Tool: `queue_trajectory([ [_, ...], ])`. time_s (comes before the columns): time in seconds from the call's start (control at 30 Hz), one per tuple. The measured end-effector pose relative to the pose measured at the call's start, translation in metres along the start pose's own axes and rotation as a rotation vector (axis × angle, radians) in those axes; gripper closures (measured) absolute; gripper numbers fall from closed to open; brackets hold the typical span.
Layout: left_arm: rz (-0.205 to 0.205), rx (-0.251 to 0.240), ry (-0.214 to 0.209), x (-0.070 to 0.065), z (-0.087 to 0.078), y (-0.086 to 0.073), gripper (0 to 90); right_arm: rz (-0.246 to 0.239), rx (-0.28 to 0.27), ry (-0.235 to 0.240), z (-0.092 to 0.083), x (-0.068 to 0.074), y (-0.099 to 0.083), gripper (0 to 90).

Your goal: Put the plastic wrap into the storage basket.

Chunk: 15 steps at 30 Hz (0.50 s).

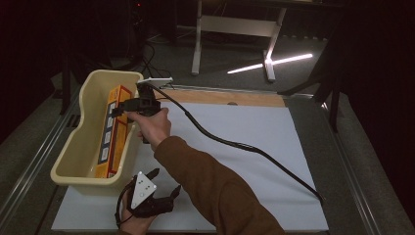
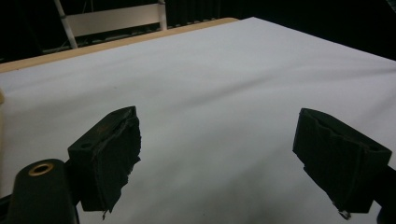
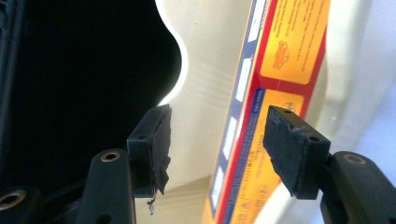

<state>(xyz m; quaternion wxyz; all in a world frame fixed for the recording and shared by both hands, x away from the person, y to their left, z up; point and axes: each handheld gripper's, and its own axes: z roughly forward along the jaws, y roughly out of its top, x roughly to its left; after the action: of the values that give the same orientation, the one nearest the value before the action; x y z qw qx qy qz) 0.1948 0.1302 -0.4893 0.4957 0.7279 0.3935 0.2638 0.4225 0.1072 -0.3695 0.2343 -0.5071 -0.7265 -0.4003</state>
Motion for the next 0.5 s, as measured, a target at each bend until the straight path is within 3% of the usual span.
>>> queue_trajectory([
  [0.5,0.010,0.006,0.001,-0.002,0.002,0.000,14.9,-0.400,-0.041,-0.220,-0.015,0.001,-0.015,39.3],
])
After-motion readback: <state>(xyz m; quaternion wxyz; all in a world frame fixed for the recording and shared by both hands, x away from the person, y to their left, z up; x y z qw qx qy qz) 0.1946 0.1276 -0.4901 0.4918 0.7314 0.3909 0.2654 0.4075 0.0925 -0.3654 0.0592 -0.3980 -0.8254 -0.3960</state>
